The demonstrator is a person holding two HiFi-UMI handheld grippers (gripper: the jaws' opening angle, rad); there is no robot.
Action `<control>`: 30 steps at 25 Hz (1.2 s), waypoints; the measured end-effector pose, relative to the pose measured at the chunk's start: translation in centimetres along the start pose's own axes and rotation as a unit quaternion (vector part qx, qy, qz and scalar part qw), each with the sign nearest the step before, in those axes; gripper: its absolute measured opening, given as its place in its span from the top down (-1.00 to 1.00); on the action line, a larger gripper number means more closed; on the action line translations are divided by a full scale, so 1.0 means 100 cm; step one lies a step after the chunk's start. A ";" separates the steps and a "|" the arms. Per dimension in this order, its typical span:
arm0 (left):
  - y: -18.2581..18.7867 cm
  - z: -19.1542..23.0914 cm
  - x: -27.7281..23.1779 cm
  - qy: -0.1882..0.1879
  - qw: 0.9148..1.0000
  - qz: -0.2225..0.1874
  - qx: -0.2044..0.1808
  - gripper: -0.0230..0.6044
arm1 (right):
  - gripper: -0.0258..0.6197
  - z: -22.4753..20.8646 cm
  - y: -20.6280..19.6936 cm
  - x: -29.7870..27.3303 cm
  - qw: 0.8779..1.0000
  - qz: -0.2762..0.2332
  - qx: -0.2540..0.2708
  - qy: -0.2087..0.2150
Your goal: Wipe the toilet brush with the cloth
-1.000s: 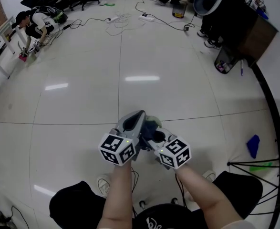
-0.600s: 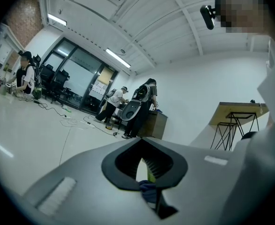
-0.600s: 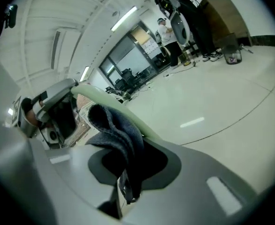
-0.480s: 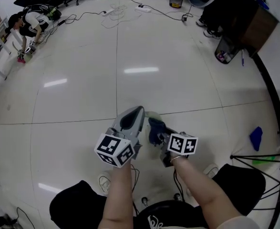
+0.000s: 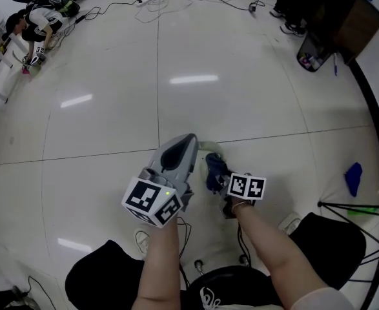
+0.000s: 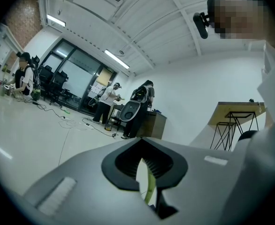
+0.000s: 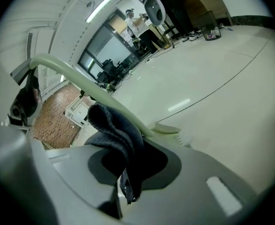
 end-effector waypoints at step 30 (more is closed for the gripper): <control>0.002 -0.054 0.082 0.136 0.990 -0.035 -0.031 0.91 | 0.73 0.114 0.091 0.247 0.900 -0.258 0.341 -0.083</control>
Point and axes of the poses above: the fingertips, and each gripper's own axes: x backward along the fingers, z to its left, y out of its top, the point moved 4 cm from there along x, backward along the fingers, and after that the axes turned 7 degrees about z, right-handed, at the moved point
